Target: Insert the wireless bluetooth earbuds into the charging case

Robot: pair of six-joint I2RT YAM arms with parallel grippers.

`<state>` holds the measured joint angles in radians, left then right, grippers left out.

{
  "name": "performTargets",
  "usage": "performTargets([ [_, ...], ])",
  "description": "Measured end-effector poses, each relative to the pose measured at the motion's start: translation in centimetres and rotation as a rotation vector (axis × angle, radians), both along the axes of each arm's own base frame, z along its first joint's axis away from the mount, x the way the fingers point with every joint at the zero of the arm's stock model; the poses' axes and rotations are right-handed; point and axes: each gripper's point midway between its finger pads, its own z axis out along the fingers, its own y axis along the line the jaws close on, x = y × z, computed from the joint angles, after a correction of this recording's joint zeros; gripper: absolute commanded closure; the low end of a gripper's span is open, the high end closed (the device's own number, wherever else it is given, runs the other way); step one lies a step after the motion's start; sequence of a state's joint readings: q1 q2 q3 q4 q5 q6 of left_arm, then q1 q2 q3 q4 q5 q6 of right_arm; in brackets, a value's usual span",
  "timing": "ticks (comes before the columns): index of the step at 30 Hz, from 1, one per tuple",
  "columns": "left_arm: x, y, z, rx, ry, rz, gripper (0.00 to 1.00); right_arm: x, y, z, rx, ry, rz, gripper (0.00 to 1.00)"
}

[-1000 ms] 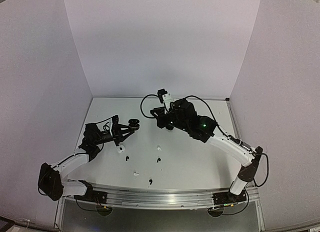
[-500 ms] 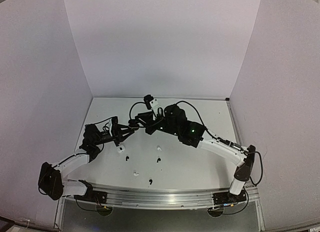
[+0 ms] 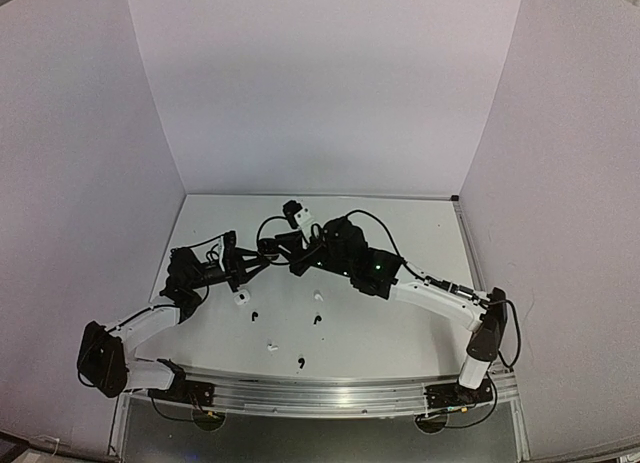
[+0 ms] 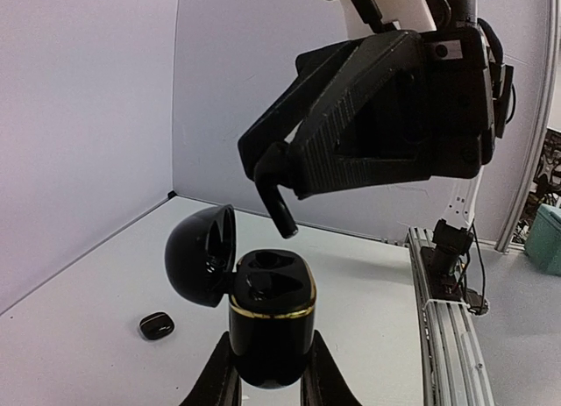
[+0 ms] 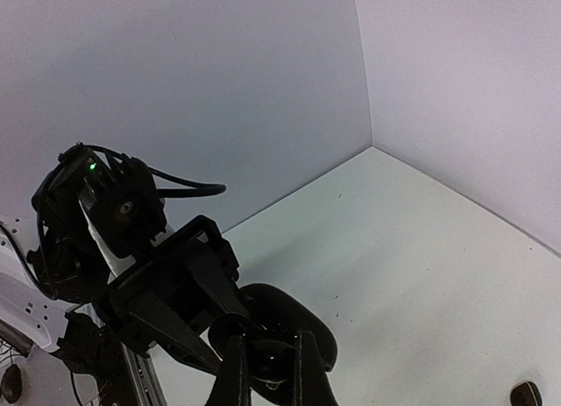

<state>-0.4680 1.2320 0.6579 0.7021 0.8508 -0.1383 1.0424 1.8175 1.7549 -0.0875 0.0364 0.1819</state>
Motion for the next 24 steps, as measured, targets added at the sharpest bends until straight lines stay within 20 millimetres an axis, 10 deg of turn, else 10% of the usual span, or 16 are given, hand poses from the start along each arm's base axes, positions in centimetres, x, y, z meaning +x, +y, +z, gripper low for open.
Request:
performTargets([
  [24, 0.3, -0.2, -0.3, -0.019, 0.055, -0.017, 1.00, 0.9, 0.1, -1.7, -0.016, -0.115, -0.024, 1.00],
])
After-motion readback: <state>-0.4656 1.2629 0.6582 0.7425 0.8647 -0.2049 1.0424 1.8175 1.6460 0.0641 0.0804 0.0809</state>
